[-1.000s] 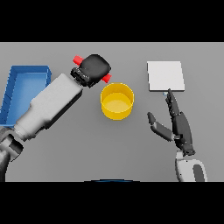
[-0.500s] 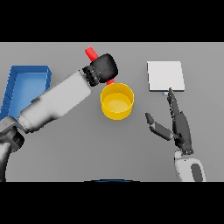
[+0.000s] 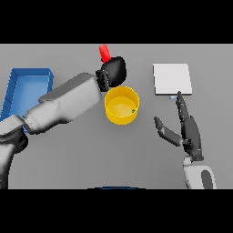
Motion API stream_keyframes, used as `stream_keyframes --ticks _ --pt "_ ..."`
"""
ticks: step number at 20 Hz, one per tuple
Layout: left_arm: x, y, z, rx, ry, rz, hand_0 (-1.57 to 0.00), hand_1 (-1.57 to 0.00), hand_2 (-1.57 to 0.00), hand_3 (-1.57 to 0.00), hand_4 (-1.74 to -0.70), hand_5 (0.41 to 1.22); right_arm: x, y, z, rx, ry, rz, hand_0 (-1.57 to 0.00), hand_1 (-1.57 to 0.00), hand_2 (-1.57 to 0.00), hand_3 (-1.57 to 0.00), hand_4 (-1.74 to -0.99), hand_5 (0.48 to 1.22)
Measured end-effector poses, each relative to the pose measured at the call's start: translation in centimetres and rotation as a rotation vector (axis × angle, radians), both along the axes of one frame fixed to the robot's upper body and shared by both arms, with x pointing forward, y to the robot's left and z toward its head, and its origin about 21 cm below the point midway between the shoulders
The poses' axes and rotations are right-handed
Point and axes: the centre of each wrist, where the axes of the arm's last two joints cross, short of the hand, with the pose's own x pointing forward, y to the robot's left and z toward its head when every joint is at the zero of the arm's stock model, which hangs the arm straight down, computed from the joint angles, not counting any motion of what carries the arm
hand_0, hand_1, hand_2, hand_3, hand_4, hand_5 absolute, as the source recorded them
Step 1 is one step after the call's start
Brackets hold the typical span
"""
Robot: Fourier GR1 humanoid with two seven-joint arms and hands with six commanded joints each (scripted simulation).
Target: Pick up the red beaker and tilt it to pour out 1 green nut into yellow bowl. Pick up the yellow bowl and place it on the metallic measuring scale.
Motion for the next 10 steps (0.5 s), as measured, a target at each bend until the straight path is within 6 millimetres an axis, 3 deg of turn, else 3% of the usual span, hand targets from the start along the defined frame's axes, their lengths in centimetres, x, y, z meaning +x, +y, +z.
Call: stream_keyframes --ticks 2,5,8,10 --pt "-0.1 -0.4 0.2 0.044 -0.033 -0.031 -1.57 -1.57 -1.57 -1.57 -1.73 1.221 -0.2 0.0 -0.1 0.002 -0.004 -0.001 0.0 0.0 0.0 0.0 -1.128 0.575" --pt "0.1 -2.0 3.0 0.102 -0.105 -0.097 -1.57 -1.57 -1.57 -1.57 -1.73 1.221 -0.2 0.7 -0.1 -0.008 0.0 -0.013 0.0 0.0 0.0 0.0 -1.137 0.568" --pt "1.4 -2.7 8.8 0.113 -0.215 -0.099 -1.57 -1.57 -1.57 -1.57 -1.73 1.221 0.1 0.9 0.0 -0.014 -0.009 -0.009 0.0 0.0 0.0 0.0 -1.133 0.557" --pt "2.7 -1.4 12.2 0.045 -0.246 -0.027 -1.57 -1.57 -1.57 -1.57 -1.72 1.221 0.4 0.7 0.1 -0.007 -0.009 -0.01 0.0 0.0 0.0 0.0 -1.131 0.553"
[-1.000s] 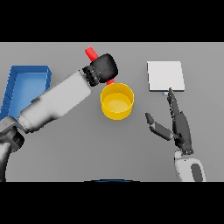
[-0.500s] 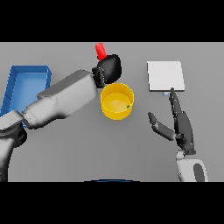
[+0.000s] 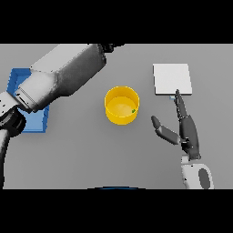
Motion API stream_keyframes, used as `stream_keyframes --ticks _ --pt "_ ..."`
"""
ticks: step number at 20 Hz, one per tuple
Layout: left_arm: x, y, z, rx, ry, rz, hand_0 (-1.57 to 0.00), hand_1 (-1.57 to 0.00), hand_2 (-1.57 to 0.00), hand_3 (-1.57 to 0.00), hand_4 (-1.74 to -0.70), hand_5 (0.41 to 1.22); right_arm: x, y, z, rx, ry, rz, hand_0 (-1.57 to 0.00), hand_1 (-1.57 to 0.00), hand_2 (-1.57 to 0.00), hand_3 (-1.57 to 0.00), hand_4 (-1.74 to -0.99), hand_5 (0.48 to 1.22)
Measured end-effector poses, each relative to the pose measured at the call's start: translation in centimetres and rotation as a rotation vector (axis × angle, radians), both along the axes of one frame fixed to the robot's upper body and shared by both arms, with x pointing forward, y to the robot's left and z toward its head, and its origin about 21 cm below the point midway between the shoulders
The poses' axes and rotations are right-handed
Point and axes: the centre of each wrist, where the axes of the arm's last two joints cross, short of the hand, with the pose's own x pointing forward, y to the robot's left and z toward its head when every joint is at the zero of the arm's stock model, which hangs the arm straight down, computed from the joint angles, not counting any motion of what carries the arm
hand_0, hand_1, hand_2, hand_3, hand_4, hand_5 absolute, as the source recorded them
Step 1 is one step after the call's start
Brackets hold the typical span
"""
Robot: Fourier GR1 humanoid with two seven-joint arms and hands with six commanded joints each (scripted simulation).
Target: Pick up the red beaker and tilt it to pour out 1 green nut into yellow bowl. Pick up the yellow bowl and place it on the metallic measuring scale.
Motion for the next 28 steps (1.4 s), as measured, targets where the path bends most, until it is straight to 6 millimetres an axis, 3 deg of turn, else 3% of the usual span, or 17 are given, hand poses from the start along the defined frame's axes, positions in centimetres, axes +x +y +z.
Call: stream_keyframes --ticks 5,8,10,13,17,23,28 --pt "2.5 4.8 8.3 -0.379 -0.061 0.232 -1.57 -1.57 -1.57 -1.52 -1.73 1.221 0.1 0.4 0.1 0.019 -0.012 0.048 0.0 0.0 0.0 0.0 -1.102 0.572" --pt "4.0 12.0 11.1 -0.823 0.052 0.47 -1.57 -1.57 -1.57 -1.51 -1.74 1.221 0.5 0.1 0.2 0.013 -0.016 0.054 0.0 0.0 0.0 0.0 -1.114 0.578" --pt "4.4 17.2 11.4 -1.099 0.137 0.568 -1.57 -1.57 -1.57 -1.53 -1.74 1.221 0.6 0.4 0.3 0.022 -0.027 0.067 0.0 0.0 0.0 0.0 -1.121 0.588" --pt "4.7 23.4 8.8 -1.41 0.188 0.679 -1.57 -1.57 -1.57 -1.55 -1.74 1.221 0.5 0.5 0.0 0.0 -0.018 0.074 0.0 0.0 0.0 0.0 -1.127 0.606" --pt "4.5 28.2 2.4 -1.637 0.1 0.897 -1.57 -1.57 -1.57 -1.56 -1.74 1.221 1.0 -0.1 0.1 -0.037 -0.006 0.072 0.0 0.0 0.0 0.0 -1.142 0.628" --pt "2.7 32.9 -4.9 -1.968 0.045 1.105 -1.57 -1.57 -1.57 -1.57 -1.74 1.221 0.6 -0.1 0.1 -0.019 -0.015 0.096 0.0 0.0 0.0 0.0 -1.127 0.664" --pt "0.0 34.1 -11.9 -2.093 0.069 1.159 -1.57 -1.57 -1.57 -1.57 -1.74 1.221 0.4 -0.3 -0.3 -0.031 -0.024 0.092 0.0 0.0 0.0 0.0 -1.166 0.676"
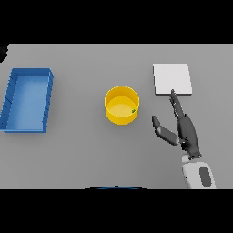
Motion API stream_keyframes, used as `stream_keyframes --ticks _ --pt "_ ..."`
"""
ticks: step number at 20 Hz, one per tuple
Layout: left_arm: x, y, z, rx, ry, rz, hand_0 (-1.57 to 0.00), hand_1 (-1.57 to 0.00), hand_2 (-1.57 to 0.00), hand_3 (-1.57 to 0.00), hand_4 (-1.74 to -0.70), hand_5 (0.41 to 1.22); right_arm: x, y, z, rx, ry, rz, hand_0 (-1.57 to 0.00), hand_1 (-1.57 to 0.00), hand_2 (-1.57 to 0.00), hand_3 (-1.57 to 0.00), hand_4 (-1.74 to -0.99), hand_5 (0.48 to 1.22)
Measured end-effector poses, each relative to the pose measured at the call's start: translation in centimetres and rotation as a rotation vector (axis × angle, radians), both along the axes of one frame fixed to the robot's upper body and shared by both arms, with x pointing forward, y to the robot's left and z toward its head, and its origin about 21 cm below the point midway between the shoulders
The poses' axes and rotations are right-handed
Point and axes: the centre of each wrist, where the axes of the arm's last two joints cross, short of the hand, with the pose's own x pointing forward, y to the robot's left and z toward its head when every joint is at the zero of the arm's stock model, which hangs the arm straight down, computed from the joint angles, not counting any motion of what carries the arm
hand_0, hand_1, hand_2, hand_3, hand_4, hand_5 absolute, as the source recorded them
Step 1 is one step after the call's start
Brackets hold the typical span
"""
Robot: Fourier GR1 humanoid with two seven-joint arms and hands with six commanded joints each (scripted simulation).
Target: Pick up the red beaker and tilt it to pour out 1 green nut into yellow bowl. Pick up the yellow bowl and place it on the metallic measuring scale.
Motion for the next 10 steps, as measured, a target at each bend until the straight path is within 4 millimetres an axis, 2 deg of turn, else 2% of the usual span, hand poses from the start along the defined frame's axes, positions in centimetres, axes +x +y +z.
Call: stream_keyframes --ticks 2,6,7,8,9,10 --pt "-1.4 -0.2 -2.0 -0.032 0.015 0.016 -1.57 -1.57 -1.57 -1.57 -1.74 1.151 0.1 -0.1 0.2 -0.008 0.01 -0.006 0.0 0.0 0.0 0.0 -1.174 0.676" --pt "-3.7 -0.9 -3.4 -0.069 0.029 0.045 -1.57 -1.57 -1.57 -1.57 -1.74 0.925 0.3 0.0 0.3 -0.001 0.016 0.003 0.0 0.0 0.0 0.0 -1.157 0.671" --pt "-4.2 -1.0 -3.5 -0.079 0.034 0.053 -1.57 -1.57 -1.57 -1.57 -1.66 0.868 0.4 -0.1 0.2 -0.003 0.018 -0.002 0.0 0.0 0.0 0.0 -1.155 0.669" --pt "-4.6 -1.1 -3.2 -0.093 0.048 0.066 -1.57 -1.57 -1.53 -1.53 -1.52 0.818 0.2 -0.1 0.2 0.005 0.006 0.004 0.0 0.0 0.0 0.0 -1.155 0.67" --pt "-5.0 -1.3 -2.8 -0.095 0.061 0.051 -1.47 -1.34 -1.28 -1.32 -1.37 0.774 0.2 -0.1 0.1 0.004 0.017 0.004 0.0 0.0 0.0 0.0 -1.153 0.67" --pt "-5.5 -1.5 -2.3 -0.095 0.067 -0.016 -1.17 -1.07 -1.02 -1.05 -1.23 0.737 0.0 -0.2 0.1 0.009 0.014 0.006 0.0 0.0 0.0 0.0 -1.151 0.67"
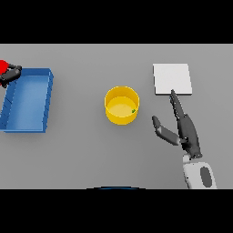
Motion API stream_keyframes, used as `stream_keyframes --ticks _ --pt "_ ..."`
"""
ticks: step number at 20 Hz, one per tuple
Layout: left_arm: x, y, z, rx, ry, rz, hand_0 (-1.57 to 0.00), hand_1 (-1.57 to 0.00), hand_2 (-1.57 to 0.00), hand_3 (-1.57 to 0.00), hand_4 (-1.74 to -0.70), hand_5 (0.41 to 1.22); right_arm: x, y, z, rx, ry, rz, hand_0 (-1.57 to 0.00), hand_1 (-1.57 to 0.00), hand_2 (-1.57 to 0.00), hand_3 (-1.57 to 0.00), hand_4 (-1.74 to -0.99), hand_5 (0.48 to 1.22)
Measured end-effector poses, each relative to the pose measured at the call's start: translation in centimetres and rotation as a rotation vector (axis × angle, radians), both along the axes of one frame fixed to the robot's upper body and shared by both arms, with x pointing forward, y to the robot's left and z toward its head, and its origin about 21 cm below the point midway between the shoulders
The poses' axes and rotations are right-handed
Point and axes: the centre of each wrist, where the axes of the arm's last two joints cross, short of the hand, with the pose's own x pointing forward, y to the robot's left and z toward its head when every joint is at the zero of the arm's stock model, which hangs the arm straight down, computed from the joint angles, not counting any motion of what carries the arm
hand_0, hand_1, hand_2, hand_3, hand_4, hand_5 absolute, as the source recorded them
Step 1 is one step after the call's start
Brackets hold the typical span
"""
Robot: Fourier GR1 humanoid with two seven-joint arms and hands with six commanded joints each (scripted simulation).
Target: Pick up the red beaker and tilt it to pour out 1 green nut into yellow bowl. Pick up the yellow bowl and place it on the metallic measuring scale.
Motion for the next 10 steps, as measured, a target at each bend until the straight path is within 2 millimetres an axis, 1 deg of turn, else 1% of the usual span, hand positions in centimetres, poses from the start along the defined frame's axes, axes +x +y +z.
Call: stream_keyframes --ticks 1,2,3,4,6,7,9,10 --pt "-0.6 -0.1 0.2 -0.018 0.014 -0.044 -0.94 -0.86 -0.82 -0.84 -1.13 0.705 0.0 0.3 0.0 -0.005 -0.001 0.003 0.0 0.0 0.0 0.0 -1.149 0.67" --pt "-1.0 0.3 0.4 -0.051 0.03 -0.077 -0.75 -0.69 -0.65 -0.67 -1.05 0.683 -0.1 0.4 0.1 -0.004 -0.008 0.001 0.0 0.0 0.0 0.0 -1.15 0.671" --pt "-1.3 0.3 0.2 -0.089 0.052 -0.102 -0.6 -0.55 -0.52 -0.54 -0.98 0.664 -0.1 0.6 0.1 0.0 -0.009 0.006 0.0 0.0 0.0 0.0 -1.153 0.67" --pt "-1.5 0.3 0.1 -0.069 0.089 -0.119 -0.48 -0.44 -0.42 -0.43 -0.92 0.651 0.0 0.4 0.0 -0.001 -0.001 -0.004 0.0 0.0 0.0 0.0 -1.155 0.67" --pt "-1.6 0.3 0.3 -0.015 0.136 -0.13 -0.31 -0.28 -0.27 -0.28 -0.84 0.632 -0.1 0.4 0.2 0.0 -0.015 0.002 0.0 0.0 0.0 0.0 -1.155 0.67" --pt "-1.5 0.1 0.3 0.01 0.157 -0.133 -0.25 -0.22 -0.21 -0.22 -0.83 0.627 -0.1 0.3 -0.1 -0.009 -0.005 -0.003 0.0 0.0 0.0 0.0 -1.156 0.665" --pt "-1.7 0.3 -0.3 0.064 0.181 -0.121 -0.16 -0.14 -0.14 -0.14 -0.8 0.627 0.0 0.2 -0.2 -0.033 -0.003 -0.016 0.0 0.0 0.0 0.0 -1.158 0.665" --pt "-1.5 0.1 -0.2 0.071 0.162 -0.125 -0.13 -0.11 -0.11 -0.11 -0.79 0.627 0.1 0.3 -0.1 -0.038 -0.005 -0.017 0.0 0.0 0.0 0.0 -1.157 0.665"
